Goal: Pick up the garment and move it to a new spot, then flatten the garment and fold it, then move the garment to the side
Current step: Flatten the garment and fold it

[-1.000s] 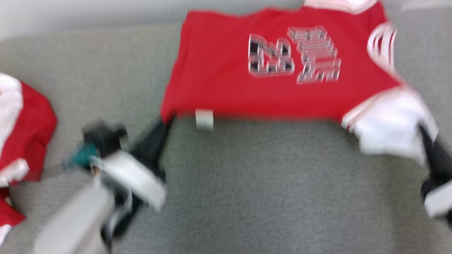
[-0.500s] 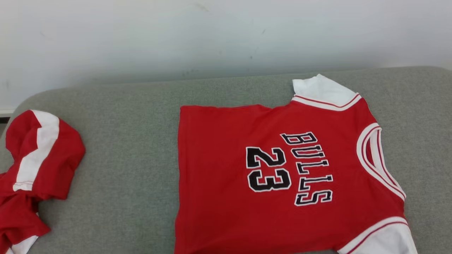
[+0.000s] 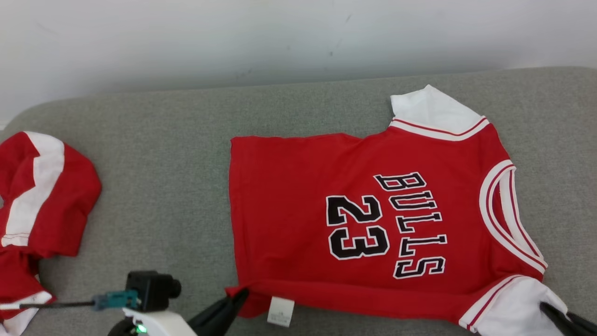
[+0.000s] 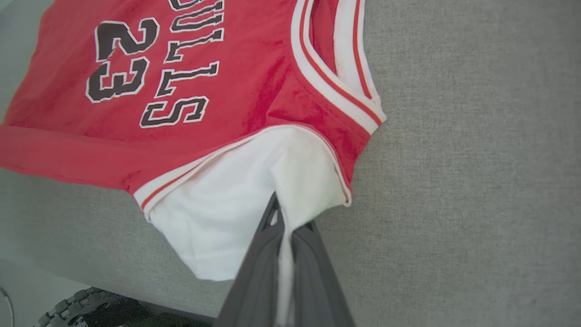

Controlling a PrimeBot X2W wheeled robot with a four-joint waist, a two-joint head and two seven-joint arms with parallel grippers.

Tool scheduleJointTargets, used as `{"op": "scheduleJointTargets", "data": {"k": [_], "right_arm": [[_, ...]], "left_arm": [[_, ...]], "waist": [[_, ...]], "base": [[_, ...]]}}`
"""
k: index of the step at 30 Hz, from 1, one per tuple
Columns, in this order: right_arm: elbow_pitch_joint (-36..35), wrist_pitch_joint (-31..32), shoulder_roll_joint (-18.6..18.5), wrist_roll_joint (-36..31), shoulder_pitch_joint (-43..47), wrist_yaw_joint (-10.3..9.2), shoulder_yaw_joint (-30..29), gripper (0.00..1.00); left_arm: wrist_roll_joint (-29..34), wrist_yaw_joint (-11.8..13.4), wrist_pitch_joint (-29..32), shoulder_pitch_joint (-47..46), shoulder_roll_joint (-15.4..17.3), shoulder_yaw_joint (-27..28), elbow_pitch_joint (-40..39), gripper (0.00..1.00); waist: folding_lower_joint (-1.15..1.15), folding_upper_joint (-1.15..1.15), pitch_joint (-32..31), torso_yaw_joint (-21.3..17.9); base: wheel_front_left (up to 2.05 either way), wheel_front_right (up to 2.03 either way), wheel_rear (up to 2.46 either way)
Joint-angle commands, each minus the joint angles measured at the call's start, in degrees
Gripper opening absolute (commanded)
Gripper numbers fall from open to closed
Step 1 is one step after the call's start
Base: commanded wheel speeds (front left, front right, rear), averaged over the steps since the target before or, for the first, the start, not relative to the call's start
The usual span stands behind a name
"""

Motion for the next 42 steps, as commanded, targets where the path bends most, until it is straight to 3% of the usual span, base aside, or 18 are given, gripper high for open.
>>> {"op": "scheduleJointTargets", "data": {"k": [1, 10, 12, 13, 14, 15, 16, 17, 18, 19, 22, 28, 35, 42], "right_arm": [[0.5, 2.0, -1.4, 0.1, -3.4, 0.03, 0.1, 0.0], [4.1, 8.8, -2.7, -2.3, -19.6, 0.02, 1.4, 0.0], [5.7, 8.1, -2.0, -4.2, -22.4, 0.03, 1.8, 0.42], [6.5, 7.5, -1.6, -5.0, -23.6, 0.03, 2.0, 1.0], [7.3, 6.7, -1.3, -5.7, -24.6, 0.02, 2.2, 1.0], [7.9, 5.8, -1.0, -6.1, -25.3, 0.03, 2.5, 1.0], [8.5, 5.0, -0.4, -6.1, -25.7, 0.02, 2.5, 1.0], [8.8, 4.3, 0.1, -5.7, -25.7, 0.03, 2.6, 1.0], [8.8, 4.3, 0.1, -5.7, -25.7, 0.03, 2.6, 1.0], [8.8, 3.2, 0.1, -5.5, -25.6, 0.03, 2.7, 1.0], [8.4, 0.8, -0.4, -5.2, -22.9, 0.03, 3.0, 1.0], [6.0, -3.2, -3.0, -6.2, -16.6, 0.03, 3.5, 1.0], [8.3, -5.6, -5.5, -9.8, -13.3, 0.02, 4.0, 1.0], [12.0, -6.7, -5.0, -11.6, -13.6, 0.02, 4.0, 1.0]], "left_arm": [[-1.8, -0.2, 1.5, -2.6, -0.1, 1.3, 0.3, 0.0], [-3.5, -1.8, 9.1, -15.0, -2.6, 2.5, 6.4, 0.0], [-3.1, -1.8, 9.5, -16.9, -3.6, 2.3, 8.4, 0.0], [-2.5, -1.6, 9.3, -17.8, -4.0, 2.2, 9.5, 0.0], [-2.3, -1.7, 9.7, -18.1, -4.3, 1.8, 10.4, 0.0], [-2.2, -2.0, 9.8, -18.3, -4.9, 1.4, 11.0, 0.09], [-2.7, -2.1, 9.4, -18.3, -5.6, 1.5, 11.4, 0.34], [-3.0, -1.9, 8.8, -18.1, -5.9, 1.8, 11.8, 0.77], [-3.0, -1.9, 8.8, -18.1, -5.9, 1.8, 11.8, 0.77], [-2.7, -1.8, 8.3, -17.8, -5.9, 1.9, 12.1, 1.0], [-3.1, -1.2, 5.0, -16.0, -6.4, 3.5, 12.3, 1.0], [-0.4, 1.9, -0.6, -10.9, -4.4, 5.0, 9.9, 1.0], [0.7, 2.2, 1.0, -6.6, -3.6, 1.2, 7.1, 1.0], [0.7, 1.5, 2.0, -6.3, -4.1, -0.5, 8.8, 1.0]], "waist": [[0.0, 0.0, 1.5, 0.3], [0.0, 0.0, 6.9, 1.5], [0.0, 0.0, 7.7, 1.8], [0.0, 0.0, 7.9, 1.9], [0.0, 0.0, 8.1, 1.9], [0.0, 0.0, 8.1, 2.0], [0.0, 0.0, 8.1, 2.0], [0.0, 0.0, 8.1, 2.0], [0.0, 0.0, 8.1, 2.0], [0.0, 0.0, 8.0, 2.0], [0.0, 0.0, 7.2, 1.8], [0.0, 0.0, 6.4, 0.7], [0.0, 0.0, 6.4, 0.7], [0.0, 0.0, 6.9, 1.4]], "base": [[0.0, 0.0, 0.0], [0.0, 0.0, 0.0], [0.0, 0.0, 0.0], [0.0, 0.0, 0.0], [0.0, 0.0, 0.0], [0.0, 0.0, 0.0], [0.0, 0.0, 0.0], [0.0, 0.0, 0.0], [0.0, 0.0, 0.0], [0.0, 0.0, 0.0], [0.0, 0.0, 0.0], [0.0, 0.0, 0.0], [0.0, 0.0, 0.0], [0.0, 0.0, 0.0]]}}
